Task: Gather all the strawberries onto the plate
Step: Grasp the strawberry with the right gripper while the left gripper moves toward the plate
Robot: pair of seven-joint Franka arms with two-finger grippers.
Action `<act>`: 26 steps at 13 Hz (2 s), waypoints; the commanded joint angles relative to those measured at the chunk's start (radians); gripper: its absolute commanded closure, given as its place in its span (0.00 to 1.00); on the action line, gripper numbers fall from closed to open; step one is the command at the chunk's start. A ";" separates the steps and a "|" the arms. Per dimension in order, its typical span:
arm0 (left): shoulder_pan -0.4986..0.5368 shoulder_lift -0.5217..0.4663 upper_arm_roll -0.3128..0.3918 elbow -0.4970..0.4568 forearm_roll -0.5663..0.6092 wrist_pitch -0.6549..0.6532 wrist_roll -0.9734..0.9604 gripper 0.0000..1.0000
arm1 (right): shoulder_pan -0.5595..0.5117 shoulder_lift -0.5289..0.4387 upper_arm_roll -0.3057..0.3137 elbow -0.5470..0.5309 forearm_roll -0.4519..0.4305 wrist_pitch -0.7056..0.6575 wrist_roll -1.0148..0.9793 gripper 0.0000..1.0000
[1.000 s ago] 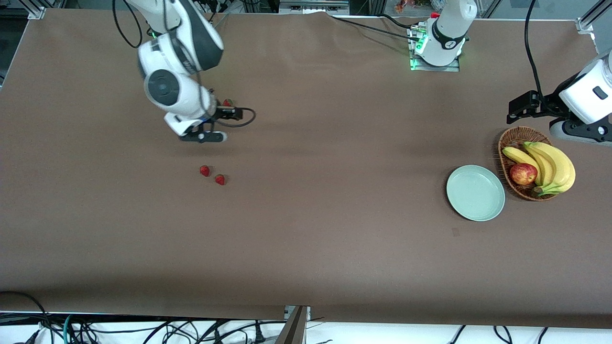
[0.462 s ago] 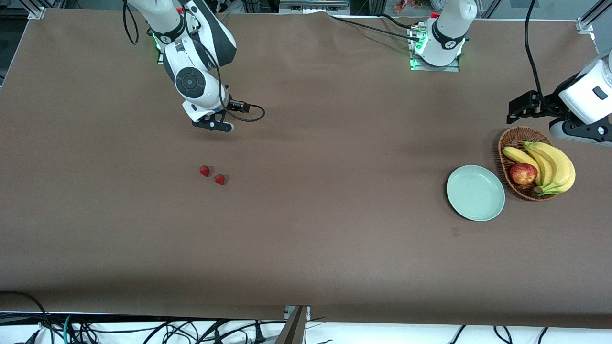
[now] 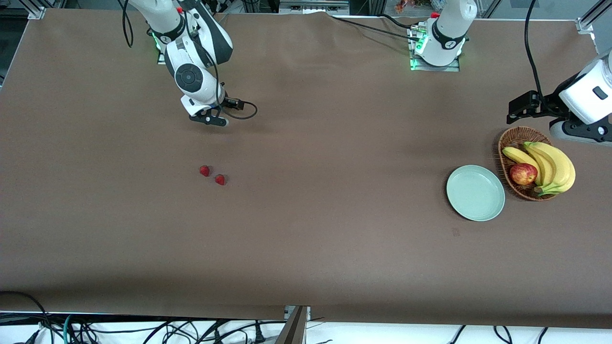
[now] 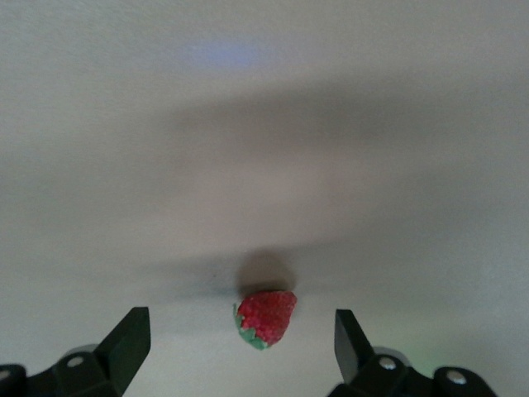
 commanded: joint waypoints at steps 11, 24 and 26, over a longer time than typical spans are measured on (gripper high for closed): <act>0.002 0.024 0.000 0.032 -0.011 -0.009 -0.005 0.00 | -0.004 0.020 0.039 -0.074 0.011 0.141 0.000 0.36; 0.005 0.102 0.008 0.032 -0.002 -0.006 0.009 0.00 | -0.003 -0.024 0.042 -0.091 0.019 0.091 0.001 0.50; 0.008 0.110 0.010 0.032 -0.002 -0.005 -0.002 0.00 | -0.003 -0.010 0.042 -0.091 0.019 0.111 0.001 0.54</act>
